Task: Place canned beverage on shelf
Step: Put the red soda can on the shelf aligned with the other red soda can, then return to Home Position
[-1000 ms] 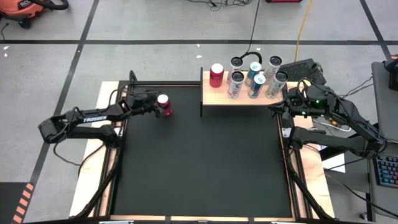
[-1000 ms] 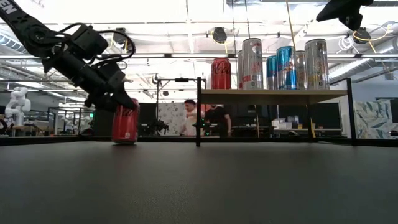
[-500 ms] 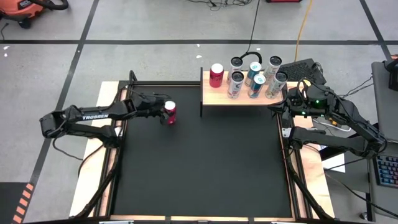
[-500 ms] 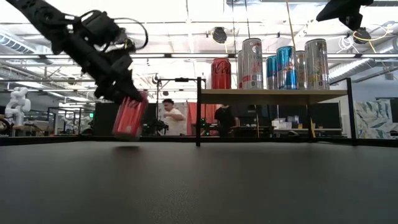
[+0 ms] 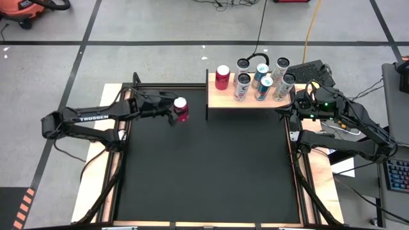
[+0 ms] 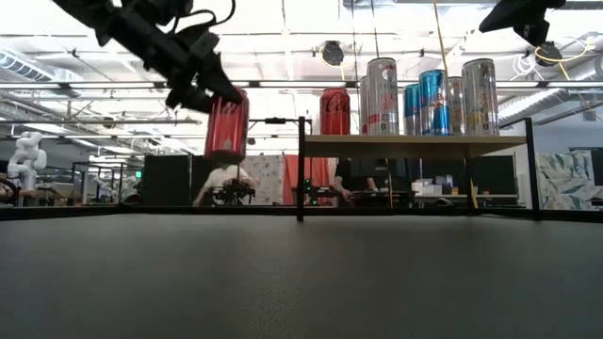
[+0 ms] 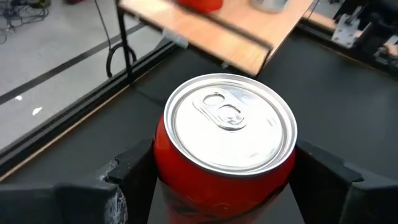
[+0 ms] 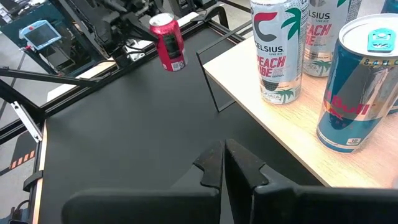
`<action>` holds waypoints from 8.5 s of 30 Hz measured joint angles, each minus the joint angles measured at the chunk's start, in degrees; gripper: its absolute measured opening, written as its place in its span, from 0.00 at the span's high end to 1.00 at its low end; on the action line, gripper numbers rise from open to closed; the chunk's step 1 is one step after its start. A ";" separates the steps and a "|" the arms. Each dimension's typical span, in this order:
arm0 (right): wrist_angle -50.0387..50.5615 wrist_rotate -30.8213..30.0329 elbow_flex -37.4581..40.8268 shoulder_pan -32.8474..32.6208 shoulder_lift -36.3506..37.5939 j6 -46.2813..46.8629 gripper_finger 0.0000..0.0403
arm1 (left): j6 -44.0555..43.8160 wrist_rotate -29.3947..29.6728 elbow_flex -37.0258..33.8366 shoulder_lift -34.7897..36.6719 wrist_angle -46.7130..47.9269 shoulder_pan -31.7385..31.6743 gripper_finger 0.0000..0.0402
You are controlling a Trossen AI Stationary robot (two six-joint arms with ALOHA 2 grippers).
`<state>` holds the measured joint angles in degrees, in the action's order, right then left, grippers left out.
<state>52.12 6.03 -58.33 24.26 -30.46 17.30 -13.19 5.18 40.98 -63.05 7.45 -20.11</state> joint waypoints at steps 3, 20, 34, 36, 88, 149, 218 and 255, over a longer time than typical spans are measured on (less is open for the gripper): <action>0.00 0.01 0.00 0.00 0.01 0.00 1.00 | 0.00 1.14 2.79 0.02 0.94 1.51 0.28; -0.46 -0.21 0.00 0.00 0.01 -6.15 1.00 | 0.19 6.22 14.29 -5.48 2.59 6.04 0.28; -1.81 -0.10 0.00 -0.01 0.00 -6.45 1.00 | 4.81 6.27 30.35 -17.91 6.19 6.74 0.28; -1.81 -0.08 0.00 0.01 0.00 -6.89 1.00 | 5.07 6.26 32.07 -19.14 6.01 6.76 0.28; -2.56 -0.19 0.00 0.01 0.02 -7.93 1.00 | 2.97 12.47 44.82 -41.55 -3.32 4.73 0.28; -2.56 -0.01 0.00 0.01 0.00 -7.52 1.00 | 6.21 13.11 44.71 -41.04 -8.43 4.30 0.10; -1.32 15.08 -8.73 0.44 29.45 -18.55 1.00 | 12.15 7.75 7.45 39.52 15.24 20.79 0.10; -61.19 31.61 47.50 1.13 30.25 -16.19 1.00 | 15.06 -6.80 -34.92 59.52 -4.28 20.88 0.10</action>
<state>-9.07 37.64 -10.82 25.39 -0.21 1.11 1.87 -1.62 6.07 -3.53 3.17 0.78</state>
